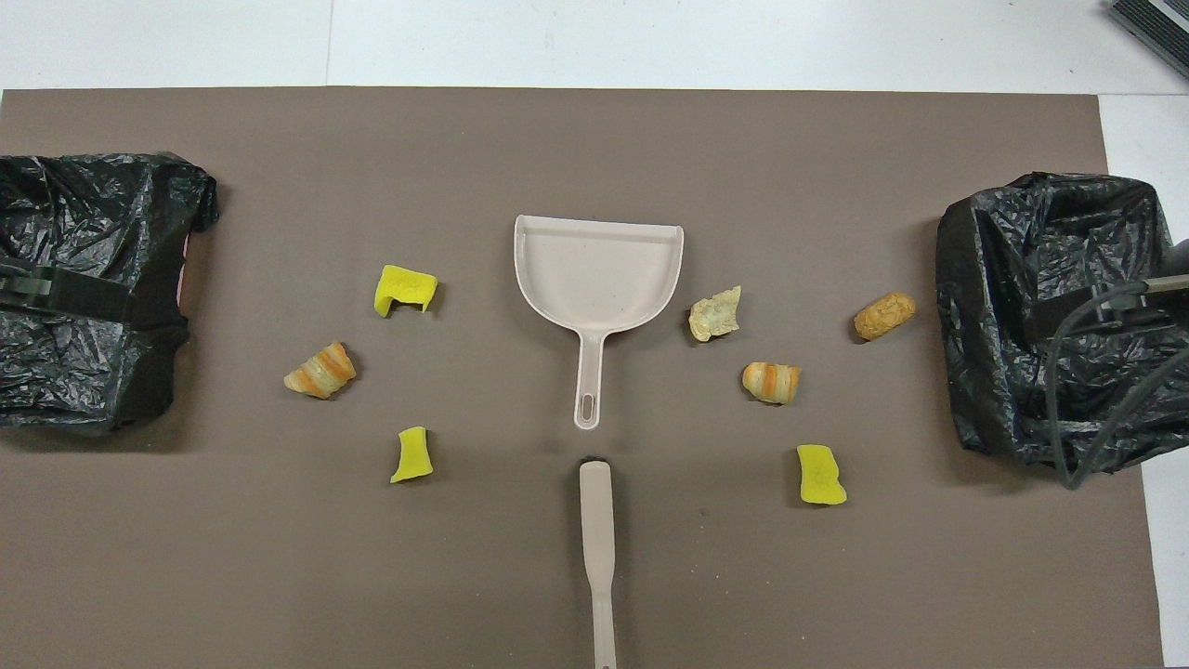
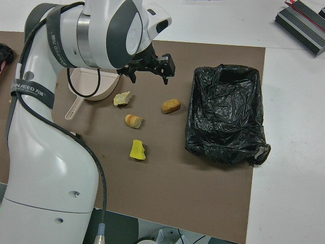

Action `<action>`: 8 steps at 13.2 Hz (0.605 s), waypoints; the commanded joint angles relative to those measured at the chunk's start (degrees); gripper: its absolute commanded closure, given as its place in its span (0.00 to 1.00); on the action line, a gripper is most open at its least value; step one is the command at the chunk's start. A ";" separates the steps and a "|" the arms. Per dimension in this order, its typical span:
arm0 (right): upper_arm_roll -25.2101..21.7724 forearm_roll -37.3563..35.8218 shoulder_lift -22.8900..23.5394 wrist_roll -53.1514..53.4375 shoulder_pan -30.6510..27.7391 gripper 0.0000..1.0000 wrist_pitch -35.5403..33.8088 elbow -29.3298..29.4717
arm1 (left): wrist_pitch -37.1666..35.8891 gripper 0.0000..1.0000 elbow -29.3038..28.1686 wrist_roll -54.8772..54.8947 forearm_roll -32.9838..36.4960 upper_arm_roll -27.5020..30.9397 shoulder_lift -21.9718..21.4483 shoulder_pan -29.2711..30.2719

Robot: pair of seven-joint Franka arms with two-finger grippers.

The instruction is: Sweep and dump trash in bin

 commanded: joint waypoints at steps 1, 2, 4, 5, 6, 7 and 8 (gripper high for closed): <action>0.11 1.12 -1.59 0.54 -0.41 0.00 -0.36 -1.69 | -2.11 0.00 0.67 -0.54 -1.27 -0.44 0.70 0.54; 0.11 1.12 -1.60 0.89 -0.41 0.00 -0.28 -1.79 | -3.36 0.00 2.50 -0.54 -1.80 -0.18 1.41 0.63; 0.11 1.12 -1.60 0.46 -0.32 0.00 -0.27 -1.88 | -4.59 0.00 4.98 -0.54 -1.89 -0.35 2.82 0.54; 0.11 1.12 -1.60 0.54 -0.32 0.00 -0.27 -1.88 | -4.77 0.00 4.90 -0.54 -1.98 -0.52 2.65 0.54; 0.11 1.12 -1.69 0.46 -0.32 0.00 -0.36 -1.97 | -4.60 0.00 4.81 -0.63 -1.98 -0.44 2.47 0.36; 0.11 1.12 -1.69 0.54 -0.23 0.00 -0.36 -2.06 | -4.43 0.00 4.81 -0.63 -1.81 -0.44 2.21 0.36; 0.11 1.12 -1.69 0.63 -0.23 0.00 -0.36 -2.06 | -4.34 0.00 4.55 -0.89 -1.72 -0.44 2.03 0.28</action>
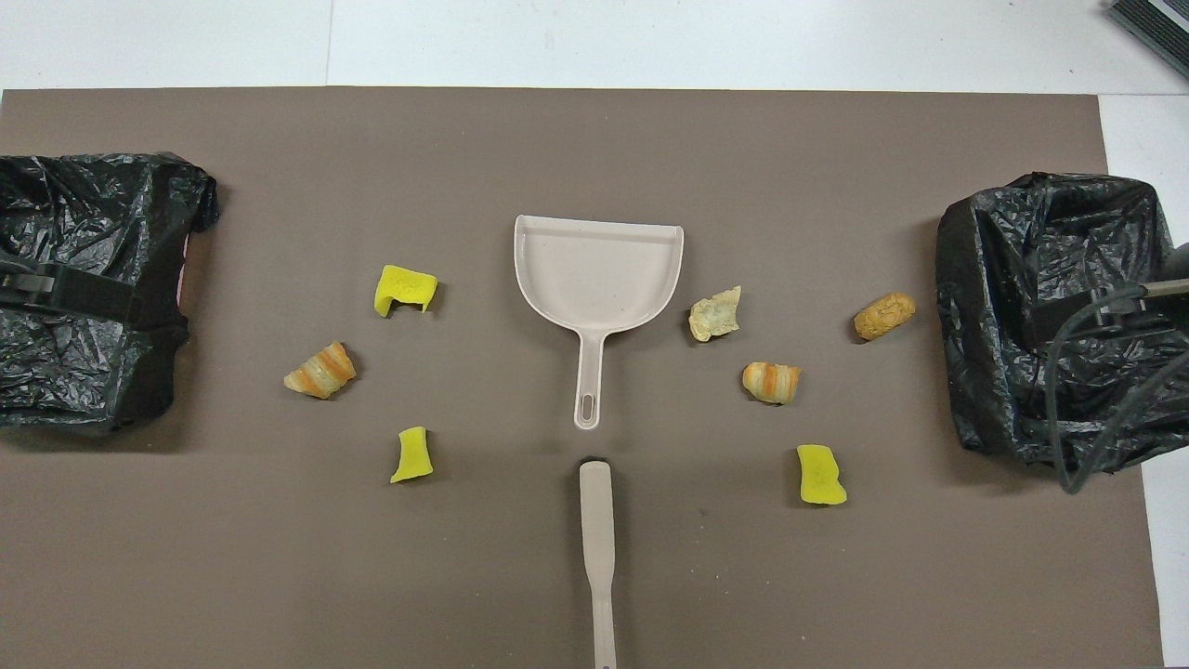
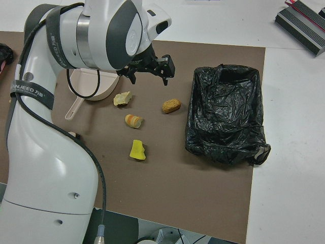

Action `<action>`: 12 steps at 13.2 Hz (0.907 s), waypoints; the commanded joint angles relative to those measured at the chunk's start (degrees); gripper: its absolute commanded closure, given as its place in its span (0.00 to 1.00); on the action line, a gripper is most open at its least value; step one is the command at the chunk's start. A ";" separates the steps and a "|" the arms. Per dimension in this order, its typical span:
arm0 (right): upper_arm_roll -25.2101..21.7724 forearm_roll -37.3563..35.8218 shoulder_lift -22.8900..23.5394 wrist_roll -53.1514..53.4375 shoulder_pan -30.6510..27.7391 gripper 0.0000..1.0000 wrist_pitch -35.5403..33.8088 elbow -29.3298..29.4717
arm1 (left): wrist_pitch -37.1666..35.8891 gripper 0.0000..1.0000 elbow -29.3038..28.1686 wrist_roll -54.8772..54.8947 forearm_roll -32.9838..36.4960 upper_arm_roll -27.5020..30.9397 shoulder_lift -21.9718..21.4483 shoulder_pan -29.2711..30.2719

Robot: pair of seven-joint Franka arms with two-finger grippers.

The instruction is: Sweep and dump trash in bin

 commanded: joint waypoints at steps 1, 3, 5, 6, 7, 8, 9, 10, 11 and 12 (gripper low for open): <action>0.09 1.12 -1.34 0.63 -0.25 0.00 -0.21 -1.52 | -1.48 0.00 1.63 -0.75 -0.33 -0.26 0.54 0.19; 0.09 1.12 -1.42 0.54 -0.25 0.00 -0.21 -1.60 | -1.74 0.00 1.54 -0.92 -0.24 -0.26 0.45 -0.16; 0.09 1.12 -1.42 0.54 -0.25 0.00 -0.21 -1.69 | -1.48 0.00 1.10 -2.93 -0.24 -0.52 0.28 -0.34; 0.09 1.12 -1.60 0.54 -0.16 0.00 -0.21 -1.78 | -1.39 0.00 1.02 -3.47 -0.24 -0.79 0.19 -0.51; 0.09 1.12 -1.60 0.63 -0.07 0.00 -0.04 -1.87 | -1.48 0.00 1.02 -4.08 -0.33 -0.88 0.19 -0.60; 0.09 1.21 -2.30 0.98 -0.16 0.00 -0.04 -2.91 | -1.91 0.00 0.93 -4.78 -0.33 -1.23 -0.07 -0.78; 0.09 1.21 -2.82 1.07 -0.16 0.00 0.05 -3.79 | -1.92 0.00 0.41 -6.01 -0.33 -1.58 -0.42 -1.65; 0.09 1.21 -2.83 1.16 -0.16 0.00 0.14 -3.89 | -1.92 0.00 0.31 -7.76 -0.33 -1.58 -0.43 -2.35; 0.09 1.21 -2.83 0.98 -0.16 0.00 0.14 -3.89 | -2.00 0.00 0.14 -8.39 -0.42 -1.58 -0.60 -3.14; 0.09 1.21 -2.83 0.63 -0.16 0.00 0.14 -3.89 | -1.92 0.00 -0.39 -8.57 -0.42 -1.58 -0.95 -3.33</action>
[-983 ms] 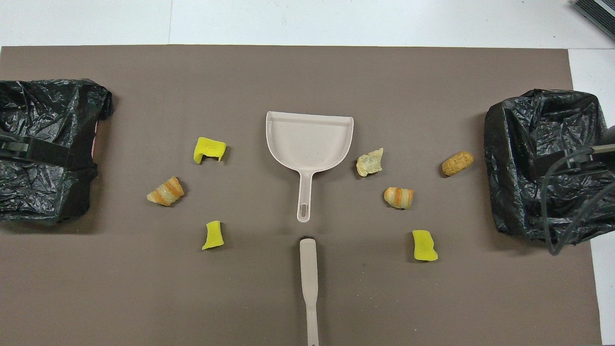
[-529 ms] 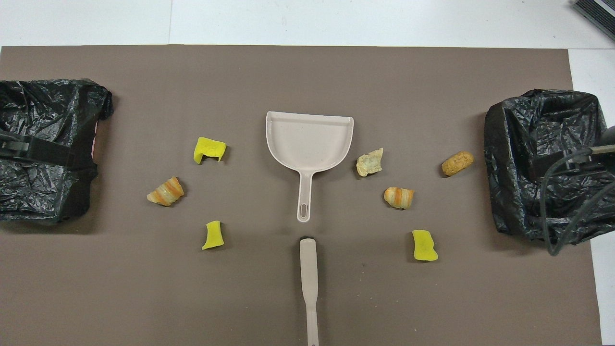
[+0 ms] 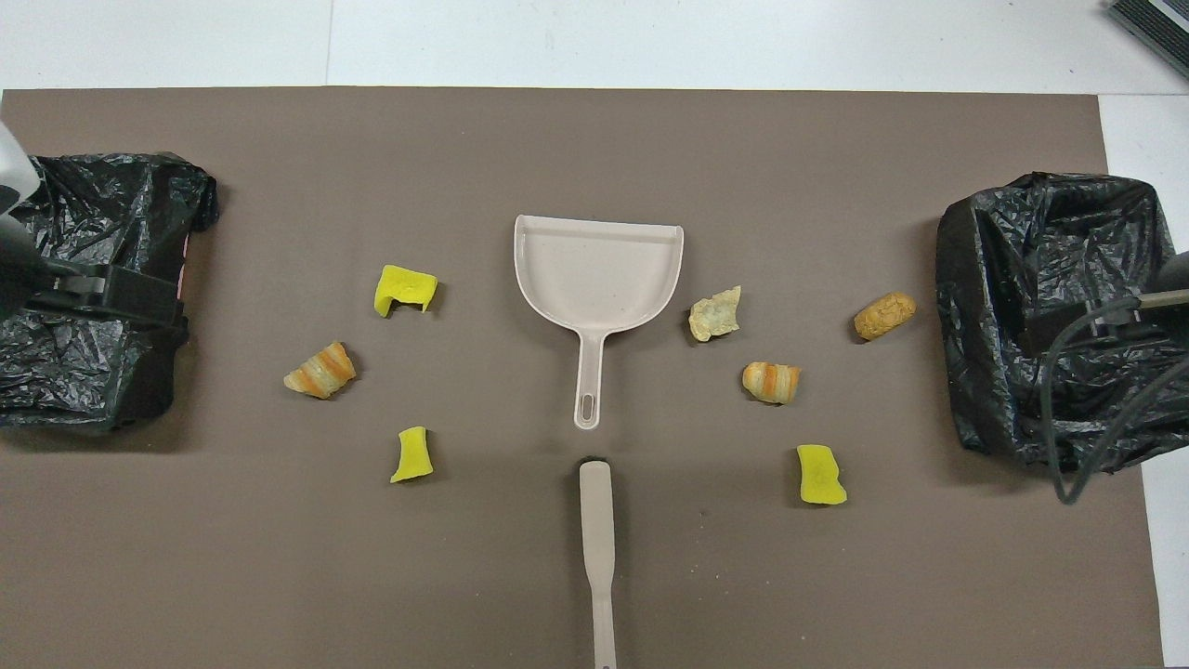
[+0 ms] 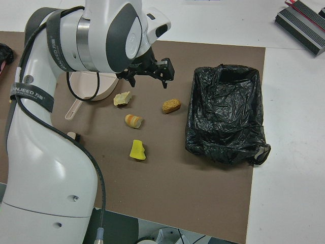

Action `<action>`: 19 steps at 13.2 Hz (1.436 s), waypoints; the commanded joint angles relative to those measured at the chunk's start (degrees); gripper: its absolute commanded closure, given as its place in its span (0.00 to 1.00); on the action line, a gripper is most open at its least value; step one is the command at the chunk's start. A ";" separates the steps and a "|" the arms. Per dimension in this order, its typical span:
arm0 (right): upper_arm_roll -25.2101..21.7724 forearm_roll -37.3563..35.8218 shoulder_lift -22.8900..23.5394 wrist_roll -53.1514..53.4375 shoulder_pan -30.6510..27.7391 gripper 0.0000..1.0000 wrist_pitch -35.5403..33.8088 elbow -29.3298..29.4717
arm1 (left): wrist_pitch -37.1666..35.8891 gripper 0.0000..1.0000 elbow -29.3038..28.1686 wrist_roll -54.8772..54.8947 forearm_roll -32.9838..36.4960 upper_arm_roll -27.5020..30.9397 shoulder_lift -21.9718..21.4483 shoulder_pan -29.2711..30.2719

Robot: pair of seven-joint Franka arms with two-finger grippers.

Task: Sweep and dump trash in bin
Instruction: 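Reach the left gripper toward the brush while the right gripper reaches the dustpan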

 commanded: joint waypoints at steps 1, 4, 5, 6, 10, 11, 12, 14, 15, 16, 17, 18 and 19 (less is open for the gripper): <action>0.07 1.21 -1.67 0.54 -0.24 0.00 0.16 -1.91 | -1.00 0.00 -1.08 -1.64 -0.35 0.48 -1.43 -2.46; 0.07 1.03 -2.80 0.89 -0.32 0.00 0.07 -3.48 | -0.47 0.00 -4.23 -5.74 -0.44 0.31 -3.62 -7.37; 0.07 1.03 -3.25 0.28 -0.76 0.00 0.16 -4.19 | -0.21 0.00 -5.64 -6.99 -0.53 0.31 -4.50 -8.87; 0.07 0.94 -3.25 0.10 -0.94 0.00 0.33 -4.20 | -0.12 0.00 -6.96 -7.17 -1.05 0.22 -5.47 -10.19; 0.16 1.20 -1.94 0.98 0.11 0.00 1.13 -3.85 | 3.30 0.00 -15.56 -8.92 -5.27 0.13 -9.07 -16.25; 0.16 1.47 -0.97 1.15 0.81 0.00 1.65 -3.50 | 4.87 0.00 -17.41 -11.19 -5.36 0.04 -9.34 -18.62; 0.16 1.56 -0.27 1.59 1.60 0.00 2.52 -3.06 | 6.98 0.00 -19.34 -14.09 -5.36 0.04 -9.34 -21.43; 0.16 2.51 2.10 3.43 2.75 0.00 3.58 -2.18 | 11.20 0.00 -24.43 -20.24 -5.36 0.13 -10.21 -26.62; 0.16 4.00 3.24 5.53 3.01 0.00 4.11 -1.66 | 13.83 0.00 -27.77 -22.44 -5.36 0.04 -11.09 -28.90; 0.16 5.41 4.99 7.12 3.28 0.00 4.98 -0.78 | 18.03 0.00 -31.63 -25.60 -5.36 0.04 -11.97 -31.80; 0.25 5.95 6.06 8.18 3.63 0.00 5.86 -0.16 | 21.47 0.00 -34.62 -30.07 -5.36 0.04 -12.07 -34.44; 0.25 5.86 7.28 9.14 5.28 0.00 6.65 0.28 | 24.55 0.00 -36.92 -33.33 -5.36 0.13 -11.63 -37.42; 0.25 6.30 7.91 10.02 5.82 0.00 7.79 0.37 | 27.01 0.00 -39.11 -35.19 -5.36 0.04 -11.28 -39.11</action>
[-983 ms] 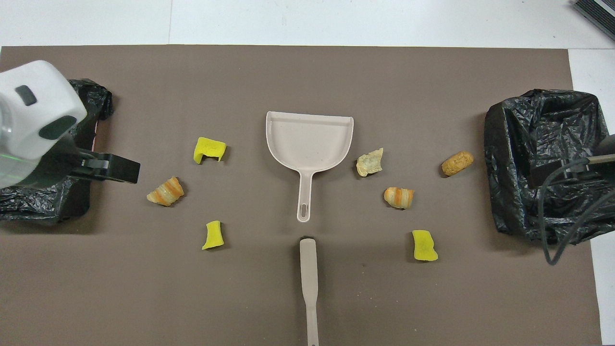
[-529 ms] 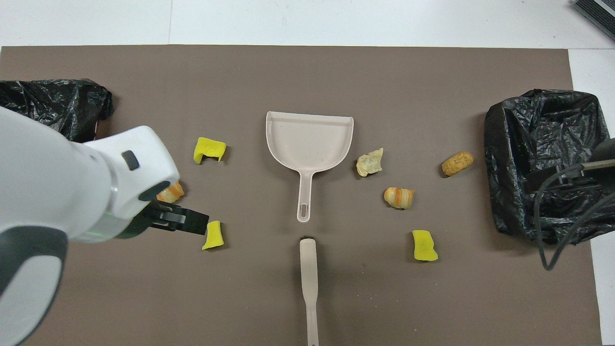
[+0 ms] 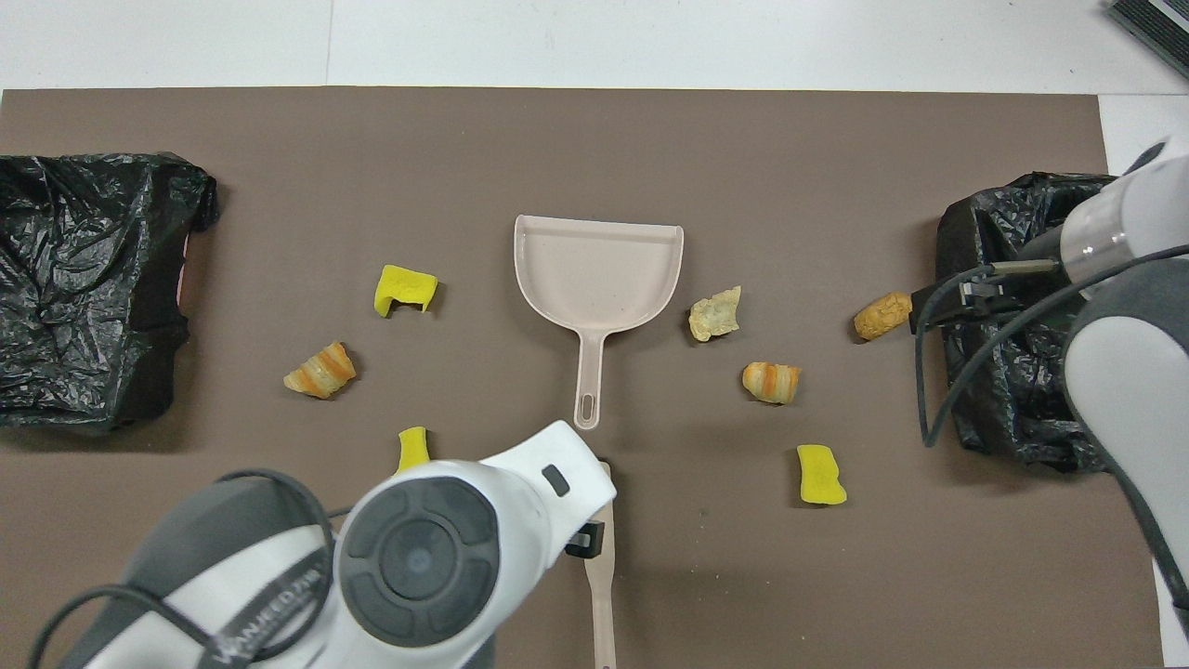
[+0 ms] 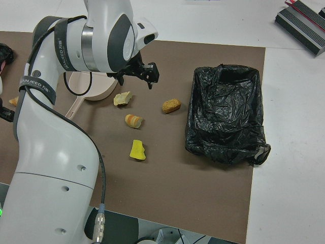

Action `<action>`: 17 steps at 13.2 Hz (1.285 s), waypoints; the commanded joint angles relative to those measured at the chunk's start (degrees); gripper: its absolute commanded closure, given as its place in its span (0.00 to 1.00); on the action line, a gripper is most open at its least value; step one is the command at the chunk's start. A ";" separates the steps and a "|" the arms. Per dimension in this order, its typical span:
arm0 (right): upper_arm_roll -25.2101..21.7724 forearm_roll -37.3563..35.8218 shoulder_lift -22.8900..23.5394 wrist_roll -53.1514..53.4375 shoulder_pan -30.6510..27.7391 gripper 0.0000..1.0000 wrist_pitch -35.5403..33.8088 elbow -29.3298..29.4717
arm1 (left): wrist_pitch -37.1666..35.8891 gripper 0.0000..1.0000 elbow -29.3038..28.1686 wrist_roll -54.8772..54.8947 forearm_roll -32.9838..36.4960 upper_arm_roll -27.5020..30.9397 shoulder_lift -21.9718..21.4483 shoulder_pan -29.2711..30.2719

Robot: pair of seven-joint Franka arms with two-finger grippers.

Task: Sweep and dump trash in bin
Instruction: 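Reach the left gripper toward the brush while the right gripper reaches the dustpan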

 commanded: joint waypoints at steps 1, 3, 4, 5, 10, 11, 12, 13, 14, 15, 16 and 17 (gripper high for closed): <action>-0.02 1.73 2.78 3.34 1.60 0.00 2.76 2.04 | 7.59 0.00 -8.73 -5.38 -0.46 1.13 -1.21 -6.66; 0.59 2.09 3.84 4.66 1.78 0.00 5.40 2.04 | 14.60 0.00 -13.81 -10.11 -0.46 1.13 0.65 -11.24; 1.29 2.09 4.54 5.19 1.78 0.00 5.93 2.04 | 17.25 0.00 -16.45 -11.44 -0.46 1.13 0.74 -13.78; 1.65 2.61 4.98 5.54 1.78 0.00 6.63 2.04 | 19.02 0.00 -18.31 -13.28 -0.46 1.13 1.26 -15.98; 1.92 3.41 6.56 8.70 5.64 0.01 9.88 1.78 | 24.48 0.00 -21.93 -18.22 -0.64 1.04 1.71 -19.79; 1.92 3.23 7.17 9.32 6.08 0.02 9.89 1.95 | 24.66 0.00 -21.93 -18.14 -0.64 0.96 2.84 -20.05; 1.92 2.36 8.48 10.11 7.48 0.03 9.98 1.95 | 25.44 0.00 -21.84 -18.14 -0.64 1.04 4.68 -22.05; 1.92 1.05 9.37 11.34 8.28 0.03 10.85 2.12 | 26.06 0.04 -21.75 -19.01 -0.64 1.04 5.13 -21.98; 1.92 0.95 9.81 12.31 9.07 0.05 11.99 2.39 | 25.89 0.10 -21.32 -19.88 -0.64 1.13 5.22 -21.90; 1.83 0.77 10.86 13.10 10.03 0.07 12.26 3.00 | 25.80 0.10 -21.05 -19.98 -0.64 1.13 5.22 -21.72; 1.83 -0.28 11.57 13.80 10.82 0.07 12.70 3.96 | 25.80 0.17 -20.96 -20.15 -0.64 1.13 5.14 -21.72; 1.74 -2.55 12.18 13.90 12.40 0.07 12.70 5.02 | 25.80 0.28 -20.88 -20.16 -0.64 1.22 5.14 -21.72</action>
